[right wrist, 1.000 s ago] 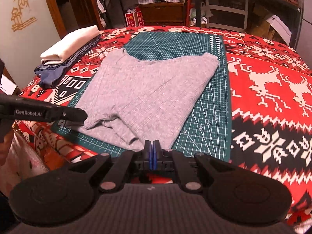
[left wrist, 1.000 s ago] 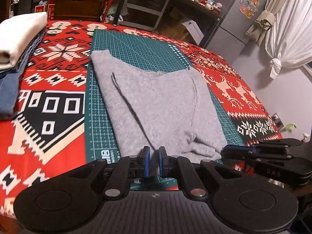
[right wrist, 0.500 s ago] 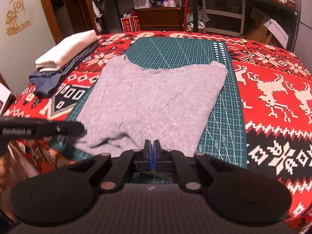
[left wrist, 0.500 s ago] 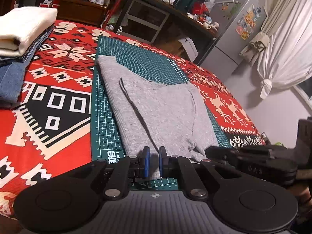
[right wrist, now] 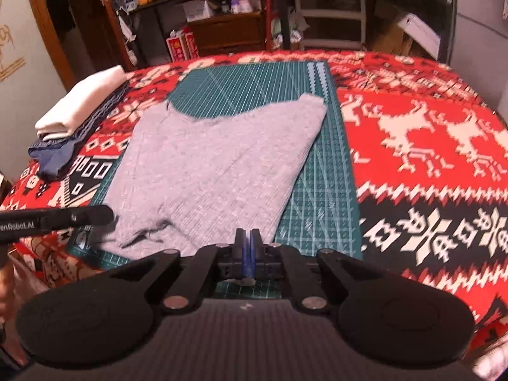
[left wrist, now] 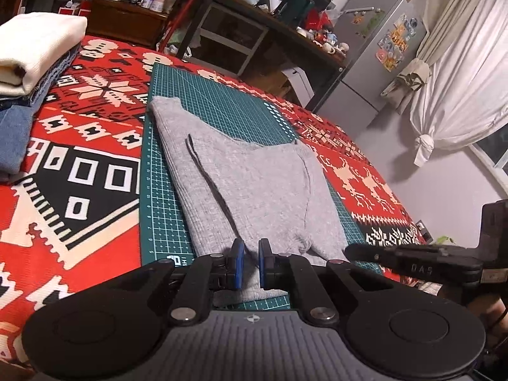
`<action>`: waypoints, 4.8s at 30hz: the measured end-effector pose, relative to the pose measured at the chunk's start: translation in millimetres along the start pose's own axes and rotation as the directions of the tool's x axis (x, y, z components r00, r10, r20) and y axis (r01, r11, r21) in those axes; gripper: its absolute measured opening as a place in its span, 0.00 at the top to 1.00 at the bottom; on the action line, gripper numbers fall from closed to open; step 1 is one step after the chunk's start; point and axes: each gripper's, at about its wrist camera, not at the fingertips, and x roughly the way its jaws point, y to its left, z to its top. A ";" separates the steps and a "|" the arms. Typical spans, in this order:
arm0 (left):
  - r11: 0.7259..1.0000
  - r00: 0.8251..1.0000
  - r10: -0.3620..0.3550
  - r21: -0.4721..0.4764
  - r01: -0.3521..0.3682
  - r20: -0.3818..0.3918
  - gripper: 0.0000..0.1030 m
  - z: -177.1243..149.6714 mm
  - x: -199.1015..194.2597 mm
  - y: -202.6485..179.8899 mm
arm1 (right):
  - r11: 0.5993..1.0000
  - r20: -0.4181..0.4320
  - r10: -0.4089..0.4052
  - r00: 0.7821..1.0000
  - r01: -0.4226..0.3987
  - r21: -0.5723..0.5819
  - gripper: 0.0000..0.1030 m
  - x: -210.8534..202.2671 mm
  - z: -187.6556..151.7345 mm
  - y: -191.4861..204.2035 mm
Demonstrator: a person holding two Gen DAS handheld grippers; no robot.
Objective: Fold clothes
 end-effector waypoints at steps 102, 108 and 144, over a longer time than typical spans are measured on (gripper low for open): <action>0.969 0.992 0.107 0.230 -0.090 -0.062 0.92 -0.9 33.9 -81.7 | 0.994 0.167 0.101 0.981 -0.095 -0.046 0.93 -12.8 -28.3 -0.7; 0.971 0.991 0.116 0.219 -0.097 -0.073 0.92 -7.2 38.3 -76.1 | 0.994 0.161 0.098 0.982 -0.088 -0.069 0.93 -11.0 -29.4 3.8; 0.970 0.992 0.110 0.225 -0.093 -0.065 0.89 -9.8 39.1 -73.7 | 1.000 0.172 0.015 0.985 -0.020 0.023 0.93 8.5 -17.2 -28.3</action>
